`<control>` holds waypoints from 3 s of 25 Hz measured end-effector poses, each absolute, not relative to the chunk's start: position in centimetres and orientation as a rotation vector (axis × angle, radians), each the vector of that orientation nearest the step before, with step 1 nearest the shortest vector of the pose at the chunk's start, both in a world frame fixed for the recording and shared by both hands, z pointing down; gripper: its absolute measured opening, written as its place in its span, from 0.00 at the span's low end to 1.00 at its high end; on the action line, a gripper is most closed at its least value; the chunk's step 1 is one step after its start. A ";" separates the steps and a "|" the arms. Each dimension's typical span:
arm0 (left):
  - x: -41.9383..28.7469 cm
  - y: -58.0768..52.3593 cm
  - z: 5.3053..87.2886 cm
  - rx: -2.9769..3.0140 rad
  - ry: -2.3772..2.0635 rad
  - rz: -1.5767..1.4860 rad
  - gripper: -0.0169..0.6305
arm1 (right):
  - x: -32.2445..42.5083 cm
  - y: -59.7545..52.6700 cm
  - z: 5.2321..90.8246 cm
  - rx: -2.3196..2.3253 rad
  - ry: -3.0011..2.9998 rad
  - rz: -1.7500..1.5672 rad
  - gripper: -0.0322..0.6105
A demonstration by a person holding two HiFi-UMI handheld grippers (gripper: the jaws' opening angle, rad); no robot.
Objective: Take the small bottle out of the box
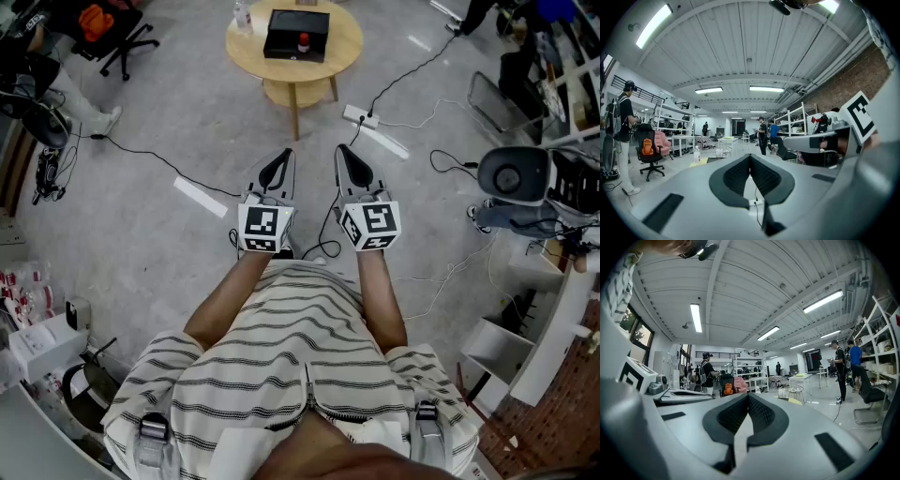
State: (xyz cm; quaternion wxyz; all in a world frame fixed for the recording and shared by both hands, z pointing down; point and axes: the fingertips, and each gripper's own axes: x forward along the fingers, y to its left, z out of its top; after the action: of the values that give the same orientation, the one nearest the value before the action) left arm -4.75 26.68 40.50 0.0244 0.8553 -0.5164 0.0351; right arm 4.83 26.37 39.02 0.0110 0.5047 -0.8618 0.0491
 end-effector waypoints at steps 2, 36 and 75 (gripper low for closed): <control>-4.9 26.1 40.5 2.648 -1.599 0.109 0.06 | 4.8 25.9 39.0 1.574 -2.689 0.148 0.06; -10.4 17.3 43.3 2.652 -1.459 0.084 0.06 | 2.0 17.5 39.4 1.752 -2.533 0.160 0.07; -1.1 -6.3 42.3 2.538 -1.705 0.154 0.06 | 9.6 -6.7 39.1 1.478 -2.719 0.152 0.07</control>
State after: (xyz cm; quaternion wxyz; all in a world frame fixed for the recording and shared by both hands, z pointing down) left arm -1.12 -6.31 42.32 0.0403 0.8284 -0.5564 0.0502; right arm 9.62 -6.72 39.06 0.0218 0.4769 -0.8773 0.0490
